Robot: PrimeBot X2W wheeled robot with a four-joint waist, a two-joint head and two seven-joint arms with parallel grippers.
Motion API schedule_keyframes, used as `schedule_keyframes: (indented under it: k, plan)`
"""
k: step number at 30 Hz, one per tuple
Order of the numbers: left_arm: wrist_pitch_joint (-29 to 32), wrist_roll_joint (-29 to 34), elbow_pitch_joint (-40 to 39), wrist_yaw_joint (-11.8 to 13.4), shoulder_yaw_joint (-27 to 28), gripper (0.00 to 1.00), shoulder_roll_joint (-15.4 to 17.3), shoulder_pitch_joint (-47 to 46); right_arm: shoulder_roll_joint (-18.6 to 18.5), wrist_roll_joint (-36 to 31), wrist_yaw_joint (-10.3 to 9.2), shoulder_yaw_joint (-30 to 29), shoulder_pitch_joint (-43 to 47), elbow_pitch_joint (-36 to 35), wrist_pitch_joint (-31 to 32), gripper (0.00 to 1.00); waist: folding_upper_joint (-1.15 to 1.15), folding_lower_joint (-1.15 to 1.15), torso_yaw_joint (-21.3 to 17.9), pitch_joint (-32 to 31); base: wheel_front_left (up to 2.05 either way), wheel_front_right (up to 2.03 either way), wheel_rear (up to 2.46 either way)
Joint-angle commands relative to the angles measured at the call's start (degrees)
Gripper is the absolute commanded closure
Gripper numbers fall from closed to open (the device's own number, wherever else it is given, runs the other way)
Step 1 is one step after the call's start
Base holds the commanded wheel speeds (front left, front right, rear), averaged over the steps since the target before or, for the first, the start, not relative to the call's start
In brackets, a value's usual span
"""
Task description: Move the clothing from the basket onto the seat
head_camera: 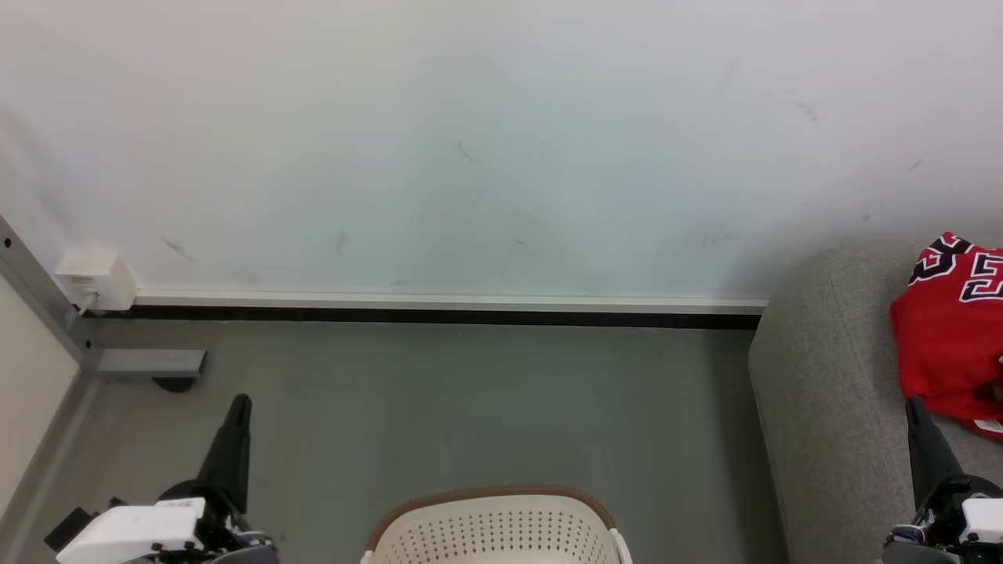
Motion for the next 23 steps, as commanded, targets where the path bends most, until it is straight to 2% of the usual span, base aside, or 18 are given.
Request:
schedule_keyframes:
  k: [1,23]
  plan:
    - [0.10,-0.83,-0.24,0.11,0.08,1.00,0.39,-0.14,-0.39,0.51,-0.12,-0.02,-0.61,-0.23,-0.14,1.00,0.00,0.00,0.00,0.00,0.00,0.00,0.00]
    - [0.09,-0.83,-0.25,0.12,0.07,1.00,0.39,-0.13,-0.63,0.73,-0.12,0.21,-0.66,-0.34,-0.33,1.00,0.00,0.00,0.00,0.00,0.00,0.00,0.00]
